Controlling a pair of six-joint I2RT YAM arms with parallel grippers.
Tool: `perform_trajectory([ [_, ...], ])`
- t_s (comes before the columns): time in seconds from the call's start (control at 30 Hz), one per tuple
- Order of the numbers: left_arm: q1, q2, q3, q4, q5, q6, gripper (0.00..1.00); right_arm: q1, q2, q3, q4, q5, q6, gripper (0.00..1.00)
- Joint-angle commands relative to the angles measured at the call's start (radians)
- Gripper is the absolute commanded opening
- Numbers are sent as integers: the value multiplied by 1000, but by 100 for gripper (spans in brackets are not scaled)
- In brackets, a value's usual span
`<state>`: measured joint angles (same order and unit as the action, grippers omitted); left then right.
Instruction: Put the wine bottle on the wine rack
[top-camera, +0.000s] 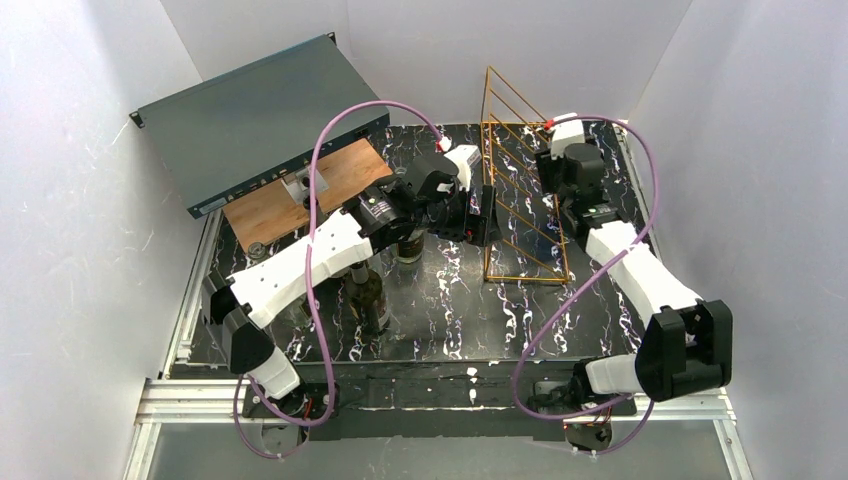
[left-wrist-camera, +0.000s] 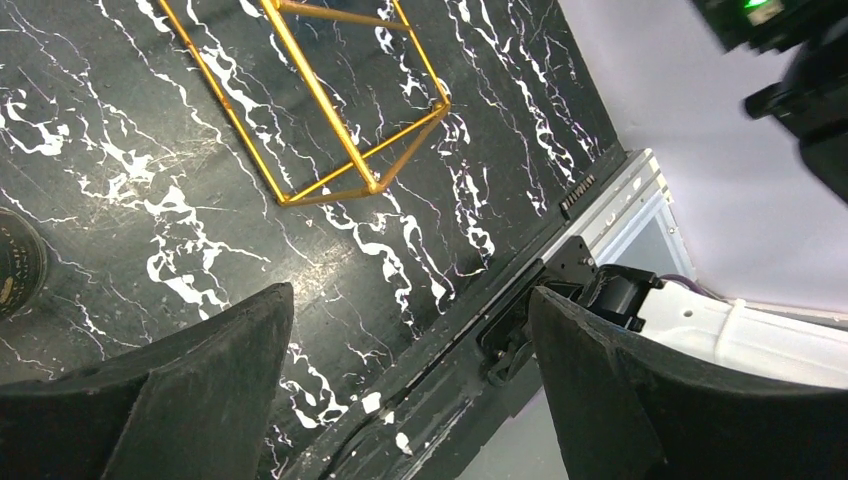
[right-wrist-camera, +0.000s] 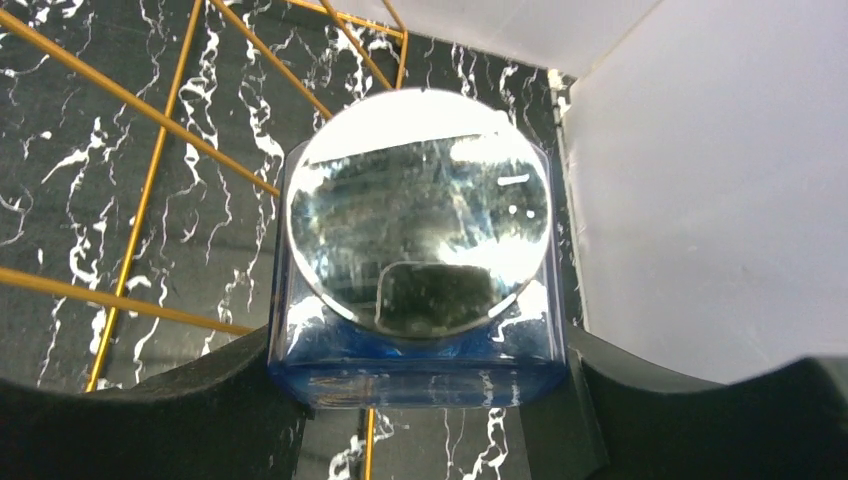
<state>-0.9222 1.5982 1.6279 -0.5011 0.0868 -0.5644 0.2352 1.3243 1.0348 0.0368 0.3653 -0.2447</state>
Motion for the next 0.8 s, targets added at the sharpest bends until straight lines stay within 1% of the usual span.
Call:
perform_trajectory([
  [0.0,0,-64,16,11,19,31,87,87,14,50,461,237,-119,1],
  [0.1,1,-112,-19,-9,18,47,90,95,63,64,560,312,-143,1],
  [0.27,2,-200,-90,-43,-17,79,93,115,152,131,651,362,-171,1],
  [0.3,2,-213,-99,-48,-21,84,94,129,170,135,685,392,-194,1],
  [0.37,2,-234,-111,-59,-25,91,94,164,208,119,815,439,-285,1],
  [0.4,2,-240,-113,-66,-23,93,95,180,231,126,844,461,-311,1],
  [0.5,2,-257,-120,-78,-14,101,95,216,278,136,889,468,-341,1],
  [0.57,2,-268,-125,-80,-12,104,95,221,309,151,900,483,-350,1],
  [0.63,2,-279,-133,-81,-7,104,95,222,342,161,951,500,-391,1],
  [0.77,1,-306,-169,-77,17,87,95,220,418,226,959,485,-437,1],
])
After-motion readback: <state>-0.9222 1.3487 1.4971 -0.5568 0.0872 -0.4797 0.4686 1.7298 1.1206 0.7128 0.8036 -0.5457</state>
